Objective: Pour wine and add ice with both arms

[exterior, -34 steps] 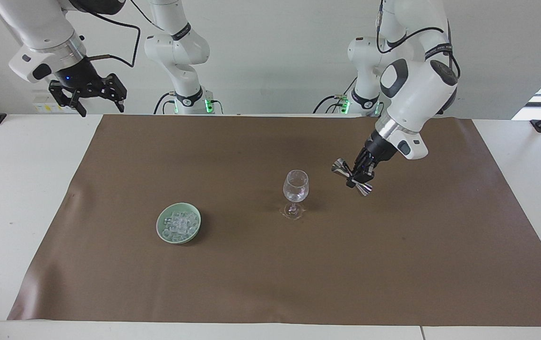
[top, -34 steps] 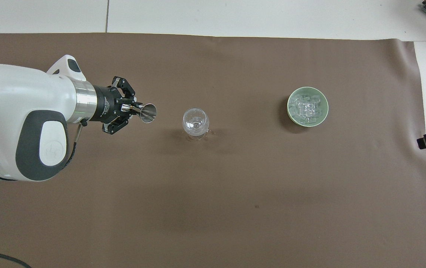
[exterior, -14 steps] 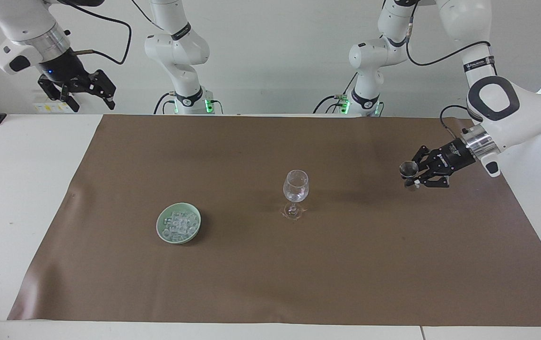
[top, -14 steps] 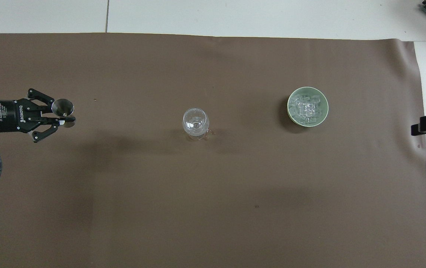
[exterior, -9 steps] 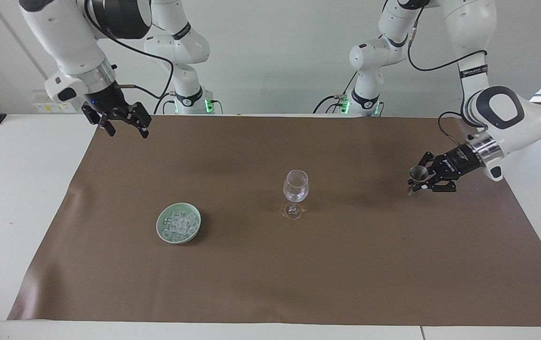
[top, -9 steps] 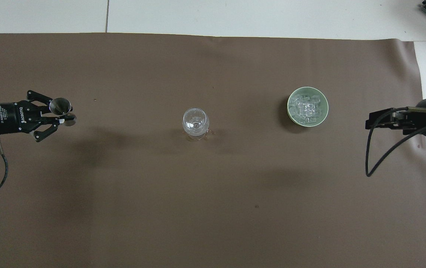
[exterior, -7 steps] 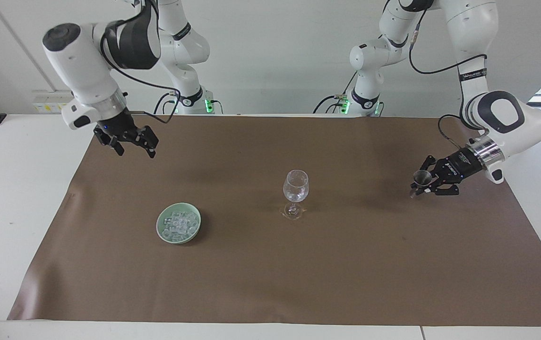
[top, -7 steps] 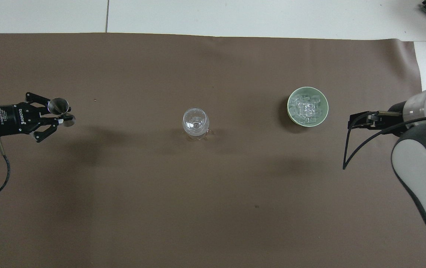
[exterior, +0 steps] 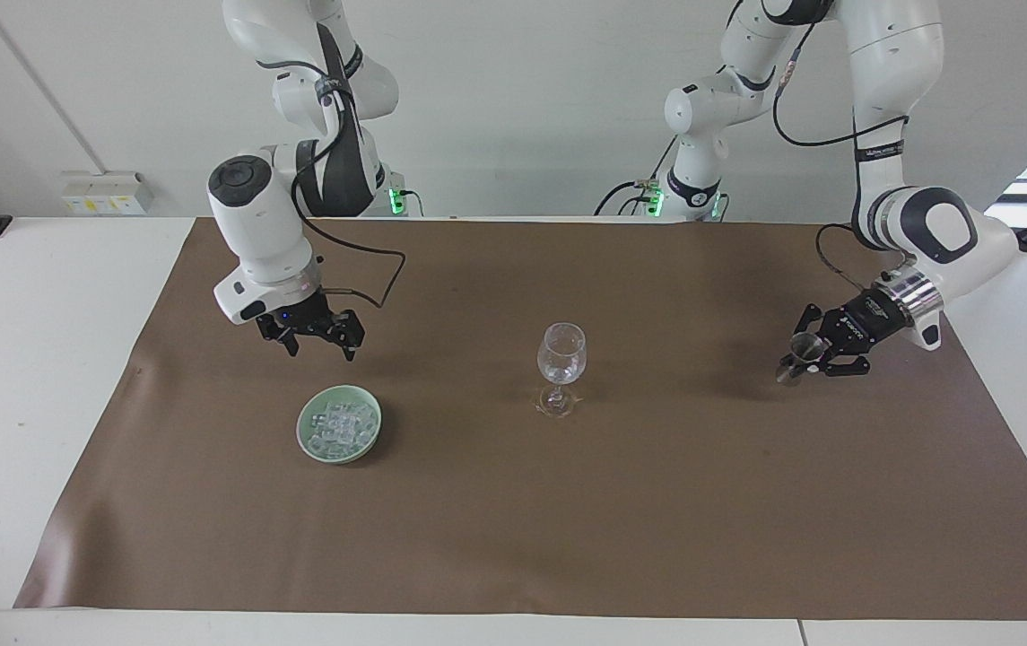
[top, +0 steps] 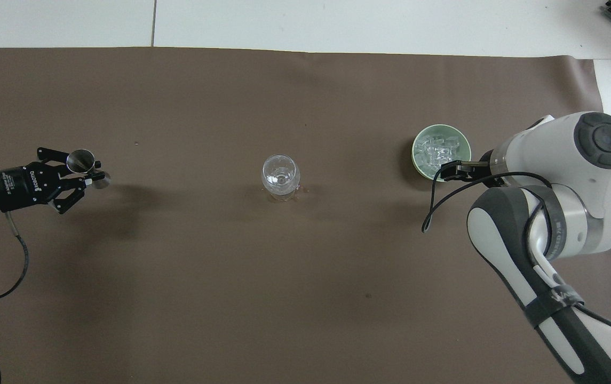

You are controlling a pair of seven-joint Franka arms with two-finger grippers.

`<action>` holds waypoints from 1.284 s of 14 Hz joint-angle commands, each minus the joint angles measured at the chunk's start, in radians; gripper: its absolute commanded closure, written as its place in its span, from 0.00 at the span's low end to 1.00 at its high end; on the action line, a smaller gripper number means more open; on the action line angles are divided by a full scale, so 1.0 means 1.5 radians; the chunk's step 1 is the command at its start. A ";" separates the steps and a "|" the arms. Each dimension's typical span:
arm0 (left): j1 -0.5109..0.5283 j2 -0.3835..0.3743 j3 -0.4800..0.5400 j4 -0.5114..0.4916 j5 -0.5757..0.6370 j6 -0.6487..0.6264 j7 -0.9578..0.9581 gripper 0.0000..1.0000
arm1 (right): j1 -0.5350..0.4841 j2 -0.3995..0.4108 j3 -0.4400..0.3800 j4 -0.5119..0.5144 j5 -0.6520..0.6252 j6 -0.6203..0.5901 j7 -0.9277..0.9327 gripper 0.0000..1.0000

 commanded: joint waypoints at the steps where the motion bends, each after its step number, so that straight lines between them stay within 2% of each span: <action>1: 0.020 0.023 -0.007 -0.018 -0.050 0.005 0.044 1.00 | 0.000 0.033 -0.003 0.007 -0.028 0.032 0.007 0.00; 9: 0.024 0.063 -0.007 -0.033 -0.126 0.019 0.076 1.00 | 0.004 0.097 -0.003 0.062 -0.041 0.050 0.012 0.00; 12: 0.029 0.060 -0.006 -0.050 -0.134 0.020 0.105 1.00 | 0.008 0.121 -0.003 0.092 -0.041 0.051 0.021 0.00; 17: 0.025 0.057 -0.006 -0.065 -0.170 0.032 0.120 1.00 | 0.020 0.149 -0.003 0.098 -0.041 0.085 0.054 0.00; 18: 0.020 0.057 -0.006 -0.066 -0.182 0.033 0.120 1.00 | 0.021 0.151 -0.003 0.101 -0.041 0.085 0.056 0.05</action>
